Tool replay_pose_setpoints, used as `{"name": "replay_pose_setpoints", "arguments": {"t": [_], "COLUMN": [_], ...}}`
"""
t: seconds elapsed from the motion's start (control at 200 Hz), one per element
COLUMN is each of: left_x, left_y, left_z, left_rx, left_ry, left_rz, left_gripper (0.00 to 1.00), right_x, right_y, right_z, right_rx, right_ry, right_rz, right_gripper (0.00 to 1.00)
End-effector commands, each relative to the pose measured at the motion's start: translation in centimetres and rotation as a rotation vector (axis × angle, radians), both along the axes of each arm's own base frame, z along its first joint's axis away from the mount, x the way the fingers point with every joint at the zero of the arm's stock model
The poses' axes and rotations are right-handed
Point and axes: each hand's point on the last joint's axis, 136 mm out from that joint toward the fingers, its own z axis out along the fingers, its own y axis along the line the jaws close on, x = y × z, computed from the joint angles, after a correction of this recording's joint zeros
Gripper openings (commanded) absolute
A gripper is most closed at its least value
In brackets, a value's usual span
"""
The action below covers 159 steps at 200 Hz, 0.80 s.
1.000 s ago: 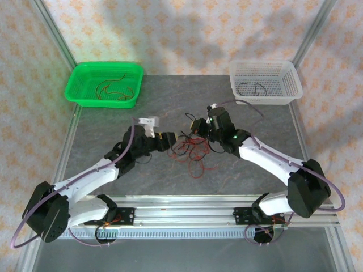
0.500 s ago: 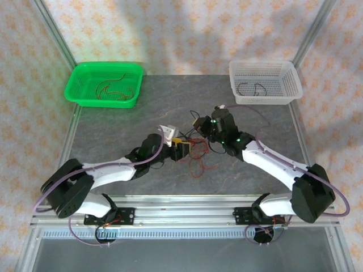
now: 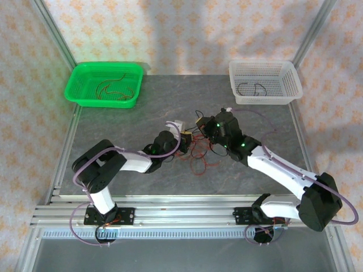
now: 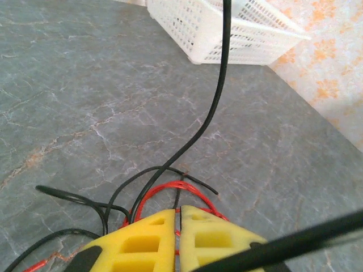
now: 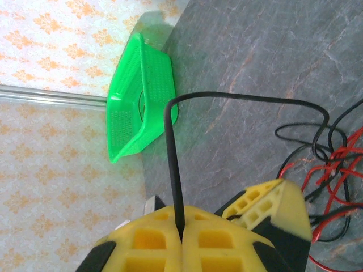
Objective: Untangle the cables
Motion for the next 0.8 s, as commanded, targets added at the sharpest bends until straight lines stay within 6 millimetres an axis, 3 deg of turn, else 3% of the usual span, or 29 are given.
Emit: {"name": "replay_pose_setpoints", "arguments": {"t": [0.0,0.17,0.28,0.425,0.496,0.791], "left_x": [1.6,2.1,1.8,1.2,0.9,0.8], "left_y": [1.4,4.0,4.8,4.2,4.2,6.5], "left_z": [-0.8,-3.7,-4.5,-3.9,-3.3,-3.0], "left_rx": [-0.008,-0.070,-0.092,-0.122,-0.137,-0.053], "left_ry": [-0.001,0.087,0.112,0.124,0.123,0.133], "left_rz": [0.111,0.166,0.162,0.116,0.108,0.203], "left_gripper": [0.02,0.00,0.00,0.29,0.38,0.41], "right_x": [0.1,-0.2,-0.4,-0.5,-0.4,-0.2], "right_y": [-0.7,-2.1,-3.3,-3.6,-3.6,-3.4], "right_z": [3.2,5.2,6.5,7.9,8.4,12.1], "right_rx": [0.087,0.152,0.173,0.173,0.175,0.190], "right_ry": [-0.054,-0.082,-0.104,-0.126,-0.139,-0.206], "right_rz": [-0.061,-0.126,-0.174,-0.179,-0.179,-0.166], "right_gripper": [0.00,0.00,0.00,0.00,0.00,0.00]}}
